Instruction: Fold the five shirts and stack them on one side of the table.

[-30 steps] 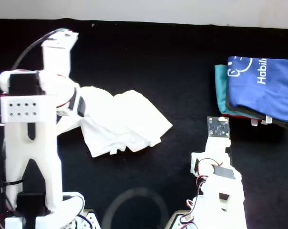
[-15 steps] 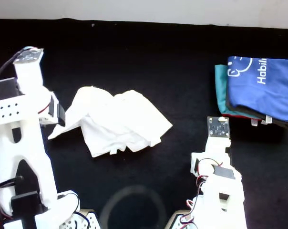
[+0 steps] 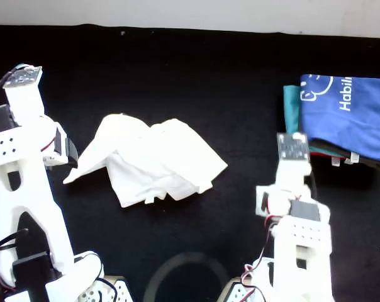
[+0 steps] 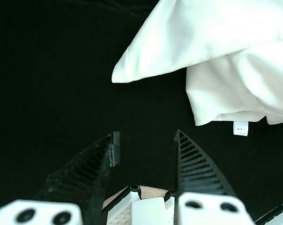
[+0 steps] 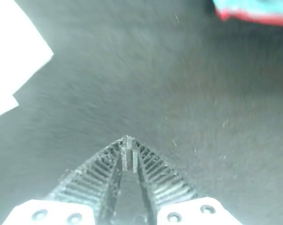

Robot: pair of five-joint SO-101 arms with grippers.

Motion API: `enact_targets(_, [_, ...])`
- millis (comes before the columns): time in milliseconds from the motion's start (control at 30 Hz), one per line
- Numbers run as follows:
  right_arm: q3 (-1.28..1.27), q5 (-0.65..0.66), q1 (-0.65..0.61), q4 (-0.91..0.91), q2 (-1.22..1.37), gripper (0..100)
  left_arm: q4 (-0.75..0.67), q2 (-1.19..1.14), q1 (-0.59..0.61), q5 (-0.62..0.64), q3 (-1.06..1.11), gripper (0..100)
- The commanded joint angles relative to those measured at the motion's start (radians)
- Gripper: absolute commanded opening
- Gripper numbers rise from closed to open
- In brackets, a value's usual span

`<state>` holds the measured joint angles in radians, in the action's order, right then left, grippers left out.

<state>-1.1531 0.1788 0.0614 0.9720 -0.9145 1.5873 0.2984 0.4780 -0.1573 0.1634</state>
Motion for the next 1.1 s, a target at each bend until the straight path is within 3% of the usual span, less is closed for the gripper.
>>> enact_targets(0, [0.197, -0.008, -0.079, 0.113, -0.002, 0.9, -0.002, 0.025, 0.030, 0.002, -0.004, 19])
enact_targets(133, [0.282, -0.008, -0.222, 0.156, -0.001, 1.7, -0.002, 0.025, 0.053, 0.002, -0.004, 19])
enact_targets(333, [0.308, -0.008, -0.478, 0.154, 0.001, 18.7, -0.002, 0.025, 0.101, 0.002, -0.002, 19])
enact_targets(500, [0.309, -0.008, -0.650, 0.150, 0.056, 18.7, -0.003, 0.025, 0.156, 0.002, 0.004, 19])
enact_targets(933, [0.647, -0.009, -0.868, 0.163, 0.639, 18.7, -0.092, 0.025, 0.156, 0.002, 0.208, 19])
enact_targets(1067, [0.673, -0.009, -0.862, 0.108, 0.797, 18.7, -0.089, 0.025, 0.156, 0.002, 0.208, 19])
